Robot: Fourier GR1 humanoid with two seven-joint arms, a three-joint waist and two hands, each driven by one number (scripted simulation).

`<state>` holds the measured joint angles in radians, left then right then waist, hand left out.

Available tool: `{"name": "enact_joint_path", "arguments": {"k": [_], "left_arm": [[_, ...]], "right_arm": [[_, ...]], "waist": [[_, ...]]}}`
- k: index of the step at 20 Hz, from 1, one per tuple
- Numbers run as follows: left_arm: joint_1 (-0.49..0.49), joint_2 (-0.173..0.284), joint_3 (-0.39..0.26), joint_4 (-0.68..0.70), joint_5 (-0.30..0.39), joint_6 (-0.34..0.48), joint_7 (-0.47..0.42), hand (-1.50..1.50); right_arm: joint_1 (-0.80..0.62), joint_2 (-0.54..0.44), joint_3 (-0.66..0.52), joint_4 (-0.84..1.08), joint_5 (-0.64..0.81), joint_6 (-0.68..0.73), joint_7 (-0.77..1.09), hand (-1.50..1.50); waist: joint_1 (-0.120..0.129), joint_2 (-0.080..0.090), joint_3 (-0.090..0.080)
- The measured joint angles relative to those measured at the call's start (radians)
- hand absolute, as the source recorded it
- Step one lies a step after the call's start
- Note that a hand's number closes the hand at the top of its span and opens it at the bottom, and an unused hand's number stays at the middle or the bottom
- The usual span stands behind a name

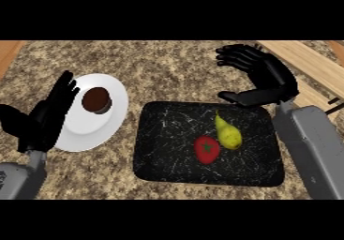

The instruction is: Pick the tomato from the tray and place it in the tiered shelf

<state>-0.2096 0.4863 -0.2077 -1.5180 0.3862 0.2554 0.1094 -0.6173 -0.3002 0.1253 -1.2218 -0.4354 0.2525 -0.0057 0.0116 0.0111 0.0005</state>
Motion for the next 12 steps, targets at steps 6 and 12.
{"name": "enact_joint_path", "arguments": {"k": [6, 12], "left_arm": [[-0.035, -0.02, 0.019, 0.019, 0.003, -0.004, 0.033, 0.0], [-0.042, -0.02, 0.03, 0.025, 0.002, -0.011, 0.038, 0.0]], "right_arm": [[-0.04, -0.088, -0.001, -0.032, -0.088, 0.231, 0.069, -1.5], [-0.117, -0.239, 0.115, -0.147, 0.01, 0.377, 0.223, -1.5]], "waist": [[-0.012, -0.01, -0.001], [-0.017, -0.018, -0.002]]}}
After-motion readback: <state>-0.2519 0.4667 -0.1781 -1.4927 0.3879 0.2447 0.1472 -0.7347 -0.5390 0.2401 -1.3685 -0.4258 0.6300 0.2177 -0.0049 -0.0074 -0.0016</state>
